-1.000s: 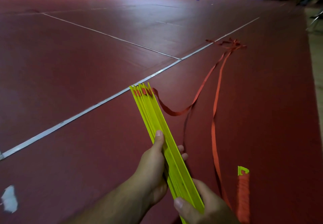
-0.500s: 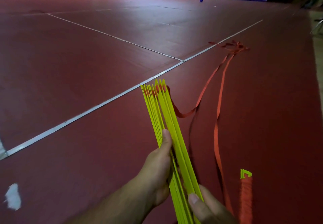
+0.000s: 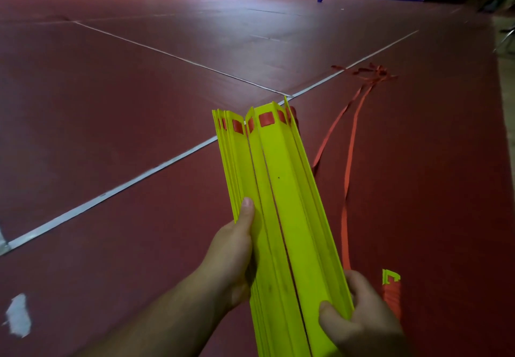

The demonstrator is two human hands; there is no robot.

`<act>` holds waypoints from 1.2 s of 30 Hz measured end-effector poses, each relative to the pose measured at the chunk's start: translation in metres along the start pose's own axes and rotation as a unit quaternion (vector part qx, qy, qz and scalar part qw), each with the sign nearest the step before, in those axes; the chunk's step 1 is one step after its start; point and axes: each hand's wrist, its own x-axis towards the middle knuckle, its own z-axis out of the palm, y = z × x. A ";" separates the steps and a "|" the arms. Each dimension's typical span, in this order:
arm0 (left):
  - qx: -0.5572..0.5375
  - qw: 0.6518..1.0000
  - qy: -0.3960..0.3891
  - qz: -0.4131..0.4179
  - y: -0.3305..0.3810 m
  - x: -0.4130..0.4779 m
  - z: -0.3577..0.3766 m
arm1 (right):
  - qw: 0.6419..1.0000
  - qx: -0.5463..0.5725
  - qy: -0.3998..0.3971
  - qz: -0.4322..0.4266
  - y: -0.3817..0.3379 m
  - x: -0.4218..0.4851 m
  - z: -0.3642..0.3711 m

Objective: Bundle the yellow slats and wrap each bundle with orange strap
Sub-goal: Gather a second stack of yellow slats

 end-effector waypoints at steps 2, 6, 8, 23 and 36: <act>0.013 1.000 0.012 0.015 0.001 0.001 -0.002 | 1.000 -0.003 0.018 0.004 0.004 0.003 -0.002; 0.041 0.999 0.006 0.024 0.000 0.001 -0.005 | 0.999 -0.024 0.041 0.015 0.005 0.004 -0.003; 0.047 0.999 0.007 0.015 0.000 0.002 -0.005 | 0.998 -0.030 0.048 0.028 0.003 0.004 -0.002; 0.010 0.997 -0.040 -0.062 0.003 -0.004 -0.001 | 0.999 -0.035 -0.018 -0.017 -0.005 -0.003 0.000; 0.103 0.992 0.068 -0.024 0.008 0.003 -0.006 | 1.000 -0.023 0.005 0.005 -0.001 0.001 0.000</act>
